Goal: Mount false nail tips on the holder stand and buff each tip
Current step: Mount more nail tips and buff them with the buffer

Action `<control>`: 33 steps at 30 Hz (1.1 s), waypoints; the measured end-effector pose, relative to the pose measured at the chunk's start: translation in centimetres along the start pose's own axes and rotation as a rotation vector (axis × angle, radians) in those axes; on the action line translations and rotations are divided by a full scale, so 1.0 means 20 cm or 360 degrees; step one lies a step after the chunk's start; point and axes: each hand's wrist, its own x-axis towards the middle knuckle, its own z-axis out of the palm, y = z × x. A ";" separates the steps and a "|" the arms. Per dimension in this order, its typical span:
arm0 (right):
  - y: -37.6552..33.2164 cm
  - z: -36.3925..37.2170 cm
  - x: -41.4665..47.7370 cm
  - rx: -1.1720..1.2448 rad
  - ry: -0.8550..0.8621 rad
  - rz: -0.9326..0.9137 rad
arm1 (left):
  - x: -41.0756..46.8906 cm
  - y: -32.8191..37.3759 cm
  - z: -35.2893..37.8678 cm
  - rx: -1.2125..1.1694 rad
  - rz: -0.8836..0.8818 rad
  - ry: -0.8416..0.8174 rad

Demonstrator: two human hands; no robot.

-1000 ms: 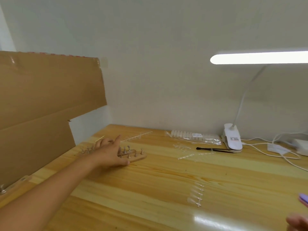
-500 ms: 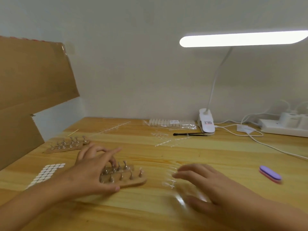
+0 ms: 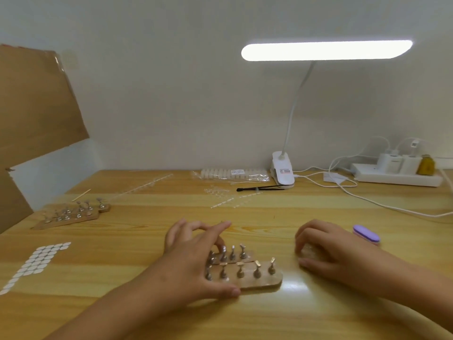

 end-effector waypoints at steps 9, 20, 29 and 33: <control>0.11 -0.03 -0.17 -0.0091 -0.0042 0.0099 | -0.01 0.07 0.03 0.0242 0.0319 0.0752; 0.06 0.01 -0.18 0.0083 0.0186 0.0325 | -0.06 0.06 0.06 0.0250 -0.0225 0.0340; 0.00 -0.11 -0.22 0.0673 0.0759 0.0156 | -0.07 0.17 0.06 0.0043 -0.0118 0.0350; -0.14 -0.17 -0.23 0.0719 0.0918 -0.0182 | -0.09 0.25 -0.06 -0.0579 0.0120 0.0649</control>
